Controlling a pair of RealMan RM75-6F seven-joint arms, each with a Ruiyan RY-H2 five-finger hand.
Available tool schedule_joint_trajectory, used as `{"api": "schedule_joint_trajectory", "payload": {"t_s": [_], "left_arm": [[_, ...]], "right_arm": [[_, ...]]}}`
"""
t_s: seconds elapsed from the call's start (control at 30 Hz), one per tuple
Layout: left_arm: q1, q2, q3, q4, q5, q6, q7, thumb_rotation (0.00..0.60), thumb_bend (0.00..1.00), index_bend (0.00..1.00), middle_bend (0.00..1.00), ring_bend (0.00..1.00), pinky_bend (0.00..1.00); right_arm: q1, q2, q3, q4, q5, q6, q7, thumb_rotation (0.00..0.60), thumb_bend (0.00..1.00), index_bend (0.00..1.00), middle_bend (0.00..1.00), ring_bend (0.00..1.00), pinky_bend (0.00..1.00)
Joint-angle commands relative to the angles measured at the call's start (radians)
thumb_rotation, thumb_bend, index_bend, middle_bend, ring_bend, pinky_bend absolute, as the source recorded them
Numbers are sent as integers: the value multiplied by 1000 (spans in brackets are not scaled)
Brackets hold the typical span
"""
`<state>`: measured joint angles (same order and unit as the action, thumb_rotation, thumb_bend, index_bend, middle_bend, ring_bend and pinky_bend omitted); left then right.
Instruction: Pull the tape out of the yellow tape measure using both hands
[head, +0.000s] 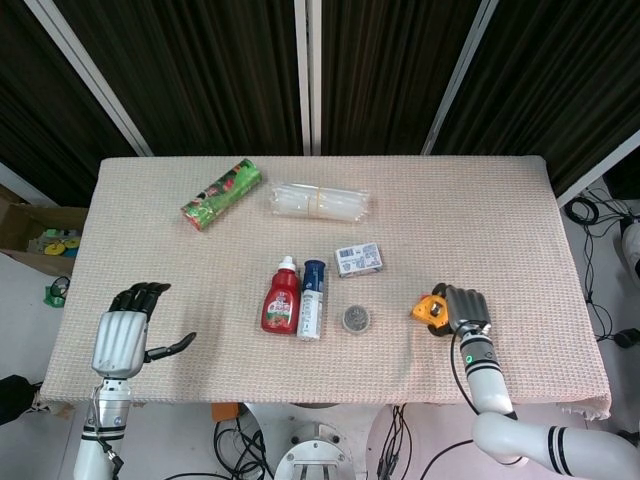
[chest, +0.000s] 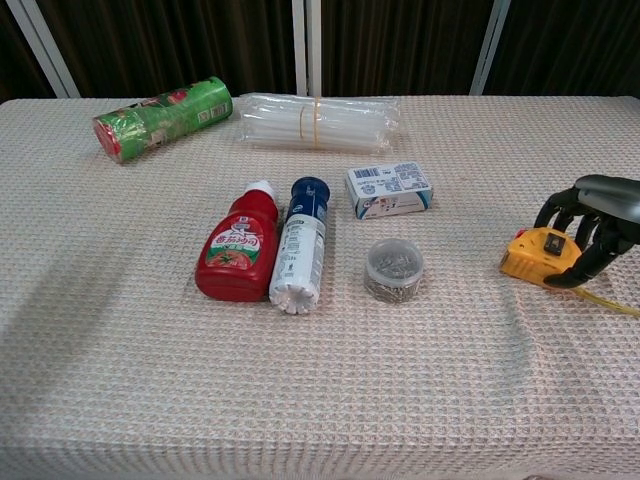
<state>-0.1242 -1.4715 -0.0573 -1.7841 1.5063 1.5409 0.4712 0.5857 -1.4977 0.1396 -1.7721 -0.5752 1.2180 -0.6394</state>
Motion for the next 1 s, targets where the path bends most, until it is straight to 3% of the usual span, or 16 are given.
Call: {"api": "schedule_joint_trajectory", "payload": {"t_s": [0.03, 0.27, 0.53, 0.73, 1.0], "left_arm": [[0, -1, 1, 1, 1, 0, -1, 58, 0, 239, 236, 184, 264], [1, -6, 1, 5, 3, -1, -2, 57, 0, 239, 236, 184, 264], [-11, 1, -13, -9, 10, -5, 13, 60, 0, 239, 237, 184, 264], [-32, 9, -34, -33, 5, -24, 22, 101, 31, 239, 236, 184, 264], [-98, 54, -114, -123, -9, -65, 86, 181, 48, 239, 236, 184, 264]], "right_arm": [[-3, -7, -2, 1, -7, 13, -1, 600, 203, 407, 410, 400, 377], [-23, -23, 7, 17, -74, 46, 52, 600, 288, 514, 484, 476, 447], [-74, -26, 65, 32, -306, 85, 305, 600, 303, 569, 524, 514, 489], [-74, -142, 117, 128, -479, 113, 528, 600, 303, 578, 530, 521, 502], [-1, -322, 242, 219, -521, 9, 875, 600, 336, 587, 528, 521, 505]]}}
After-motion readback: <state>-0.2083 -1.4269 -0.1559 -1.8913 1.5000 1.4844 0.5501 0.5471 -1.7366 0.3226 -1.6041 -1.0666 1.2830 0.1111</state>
